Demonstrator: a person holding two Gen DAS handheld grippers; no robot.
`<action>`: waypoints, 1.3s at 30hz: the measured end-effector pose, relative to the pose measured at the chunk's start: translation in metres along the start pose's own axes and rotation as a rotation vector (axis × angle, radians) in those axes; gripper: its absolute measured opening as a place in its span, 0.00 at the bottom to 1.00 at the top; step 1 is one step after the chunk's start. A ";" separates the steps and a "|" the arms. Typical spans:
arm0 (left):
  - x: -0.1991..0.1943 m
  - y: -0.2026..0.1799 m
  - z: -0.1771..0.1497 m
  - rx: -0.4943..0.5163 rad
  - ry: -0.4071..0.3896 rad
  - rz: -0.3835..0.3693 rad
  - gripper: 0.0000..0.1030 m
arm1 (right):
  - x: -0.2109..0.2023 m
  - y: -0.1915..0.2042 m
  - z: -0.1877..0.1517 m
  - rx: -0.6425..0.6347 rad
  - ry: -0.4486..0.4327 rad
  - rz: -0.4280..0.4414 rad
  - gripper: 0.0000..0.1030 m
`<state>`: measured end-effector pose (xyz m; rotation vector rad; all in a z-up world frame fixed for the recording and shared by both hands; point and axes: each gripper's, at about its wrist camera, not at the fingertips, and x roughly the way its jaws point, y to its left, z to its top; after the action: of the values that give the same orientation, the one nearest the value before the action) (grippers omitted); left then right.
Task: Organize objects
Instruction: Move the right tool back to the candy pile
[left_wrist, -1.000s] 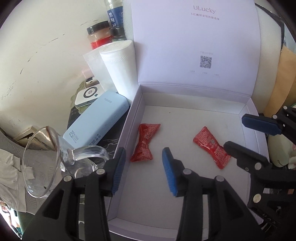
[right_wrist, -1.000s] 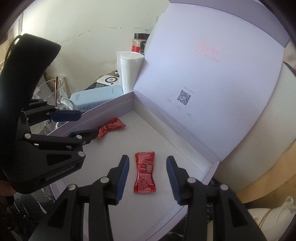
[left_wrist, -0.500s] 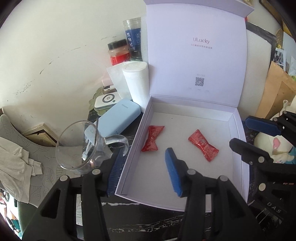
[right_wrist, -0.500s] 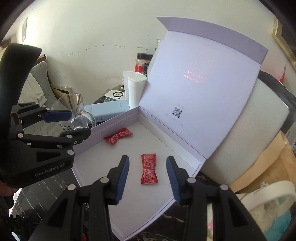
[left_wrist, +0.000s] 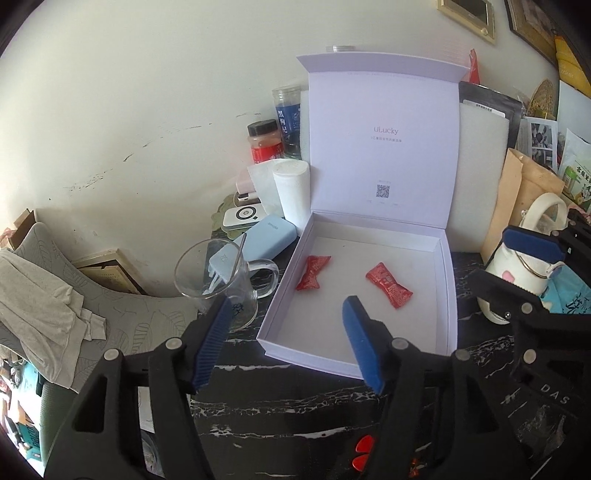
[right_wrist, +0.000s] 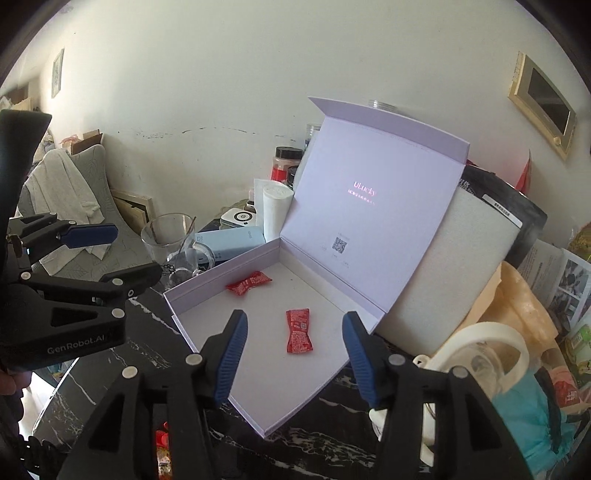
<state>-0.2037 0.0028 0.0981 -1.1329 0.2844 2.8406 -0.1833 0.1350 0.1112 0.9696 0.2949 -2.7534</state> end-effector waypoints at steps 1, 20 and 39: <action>-0.006 0.000 -0.002 -0.002 -0.005 0.001 0.64 | -0.005 0.001 -0.002 -0.001 -0.004 0.000 0.53; -0.072 -0.012 -0.050 -0.019 -0.026 0.008 0.73 | -0.069 0.011 -0.047 0.020 -0.013 -0.012 0.55; -0.115 -0.044 -0.115 -0.021 0.005 0.032 0.87 | -0.113 0.022 -0.115 0.021 0.023 -0.031 0.60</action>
<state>-0.0368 0.0239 0.0894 -1.1502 0.2767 2.8757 -0.0233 0.1574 0.0918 1.0116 0.2880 -2.7806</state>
